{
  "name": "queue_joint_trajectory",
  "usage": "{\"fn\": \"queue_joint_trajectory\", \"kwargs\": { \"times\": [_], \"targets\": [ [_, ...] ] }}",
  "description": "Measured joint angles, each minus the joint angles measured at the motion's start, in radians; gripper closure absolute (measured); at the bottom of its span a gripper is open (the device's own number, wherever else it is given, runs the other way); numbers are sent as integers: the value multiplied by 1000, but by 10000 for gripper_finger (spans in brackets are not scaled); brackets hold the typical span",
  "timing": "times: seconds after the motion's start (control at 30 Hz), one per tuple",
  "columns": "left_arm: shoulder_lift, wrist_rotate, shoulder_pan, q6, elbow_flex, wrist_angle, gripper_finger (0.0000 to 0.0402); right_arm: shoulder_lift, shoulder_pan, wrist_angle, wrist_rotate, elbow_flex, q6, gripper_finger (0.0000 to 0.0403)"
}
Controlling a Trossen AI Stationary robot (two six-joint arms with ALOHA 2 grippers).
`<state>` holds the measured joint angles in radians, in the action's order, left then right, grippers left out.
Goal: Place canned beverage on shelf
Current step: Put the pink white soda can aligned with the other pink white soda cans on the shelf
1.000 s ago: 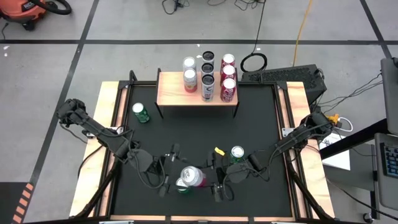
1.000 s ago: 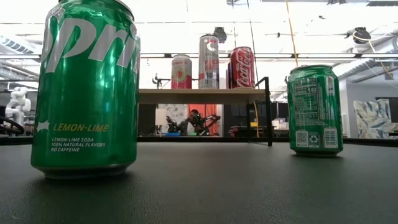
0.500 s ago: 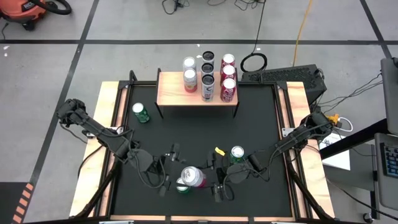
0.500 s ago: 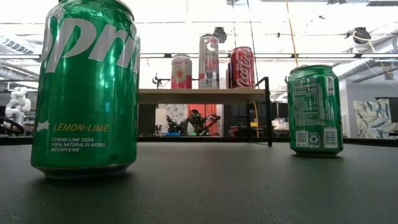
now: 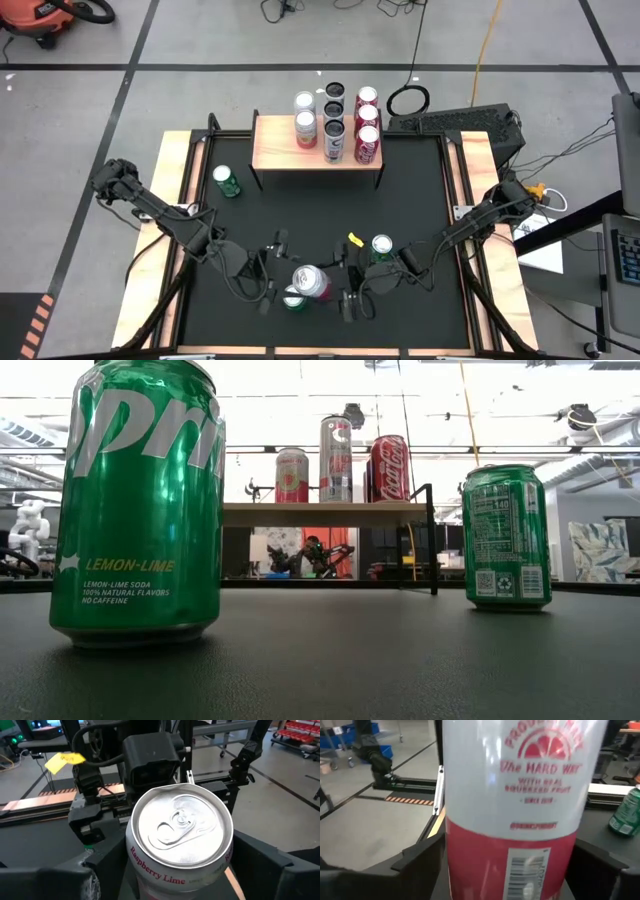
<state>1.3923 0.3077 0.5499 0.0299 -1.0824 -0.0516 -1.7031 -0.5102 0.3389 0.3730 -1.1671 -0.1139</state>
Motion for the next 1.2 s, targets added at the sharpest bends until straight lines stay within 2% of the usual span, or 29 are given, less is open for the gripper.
{"fn": "queue_joint_trajectory", "kwargs": {
  "times": [0.23, 0.37, 0.5, 0.8, 1.0, 1.2],
  "targets": [
    [0, -1, 0, 18, 0, -2, 105, 0, -16, -6, 28, 0, -10, 16],
    [-1, -1, 0, 20, 0, -3, 105, 19, -28, -44, 97, 0, -2, 5],
    [-29, 0, -2, 44, 0, 11, 105, 89, -47, -142, 154, 0, -5, 3],
    [-136, 30, -27, 59, 0, 100, 105, 225, -88, -448, 195, -1, -6, 3],
    [-242, 85, -103, 129, 0, 229, 105, 263, -89, -686, 236, 0, -52, 3],
    [-326, 84, -236, 141, 0, 318, 105, 232, -89, -706, 259, 0, -69, 3]
  ]
}}
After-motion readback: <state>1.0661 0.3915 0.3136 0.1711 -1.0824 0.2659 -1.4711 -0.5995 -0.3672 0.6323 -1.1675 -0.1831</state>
